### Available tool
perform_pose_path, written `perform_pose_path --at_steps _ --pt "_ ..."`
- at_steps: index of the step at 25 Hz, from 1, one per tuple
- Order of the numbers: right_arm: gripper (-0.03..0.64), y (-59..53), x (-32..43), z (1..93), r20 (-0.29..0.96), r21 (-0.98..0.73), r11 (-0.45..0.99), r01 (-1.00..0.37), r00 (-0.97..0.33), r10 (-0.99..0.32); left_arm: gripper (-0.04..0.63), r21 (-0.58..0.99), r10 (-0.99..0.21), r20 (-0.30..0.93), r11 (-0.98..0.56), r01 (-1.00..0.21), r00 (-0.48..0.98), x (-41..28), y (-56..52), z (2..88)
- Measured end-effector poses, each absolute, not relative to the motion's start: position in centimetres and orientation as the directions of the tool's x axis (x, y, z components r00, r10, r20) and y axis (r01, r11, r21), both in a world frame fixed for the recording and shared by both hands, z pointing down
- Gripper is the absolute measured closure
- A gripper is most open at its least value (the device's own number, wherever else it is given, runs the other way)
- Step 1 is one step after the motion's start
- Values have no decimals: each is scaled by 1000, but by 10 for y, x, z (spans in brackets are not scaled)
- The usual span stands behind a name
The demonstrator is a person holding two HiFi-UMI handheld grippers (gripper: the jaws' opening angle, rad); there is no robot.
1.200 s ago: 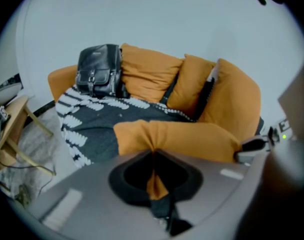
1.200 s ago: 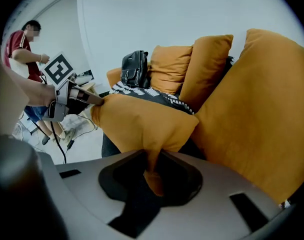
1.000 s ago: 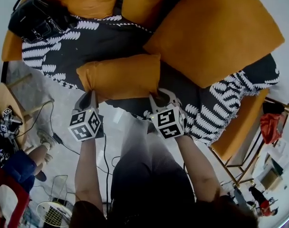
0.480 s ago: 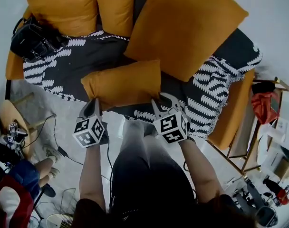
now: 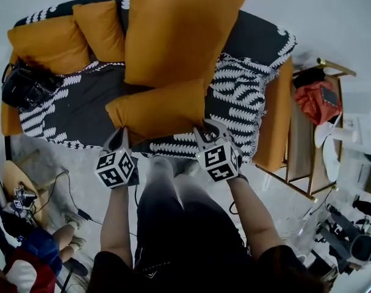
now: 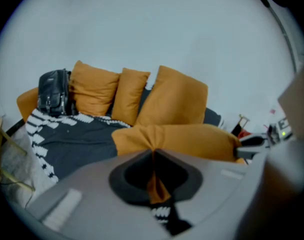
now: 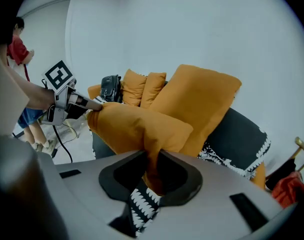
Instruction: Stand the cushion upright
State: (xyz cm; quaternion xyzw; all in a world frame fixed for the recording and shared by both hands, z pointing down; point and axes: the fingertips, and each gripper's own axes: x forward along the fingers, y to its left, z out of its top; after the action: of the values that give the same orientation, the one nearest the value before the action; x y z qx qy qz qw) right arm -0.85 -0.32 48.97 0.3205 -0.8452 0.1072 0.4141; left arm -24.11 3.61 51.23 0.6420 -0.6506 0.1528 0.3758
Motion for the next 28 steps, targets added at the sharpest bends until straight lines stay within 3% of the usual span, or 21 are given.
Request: perform_pose_path --at_steps 17,28 --pt "540 25 165 443 718 145 561 -815 -303 -626 569 295 -706 637 -149 -944 311 -69 13 471" --pt "543 17 219 422 717 187 384 -904 -142 -682 569 339 -639 616 -312 -887 460 -10 -24 459"
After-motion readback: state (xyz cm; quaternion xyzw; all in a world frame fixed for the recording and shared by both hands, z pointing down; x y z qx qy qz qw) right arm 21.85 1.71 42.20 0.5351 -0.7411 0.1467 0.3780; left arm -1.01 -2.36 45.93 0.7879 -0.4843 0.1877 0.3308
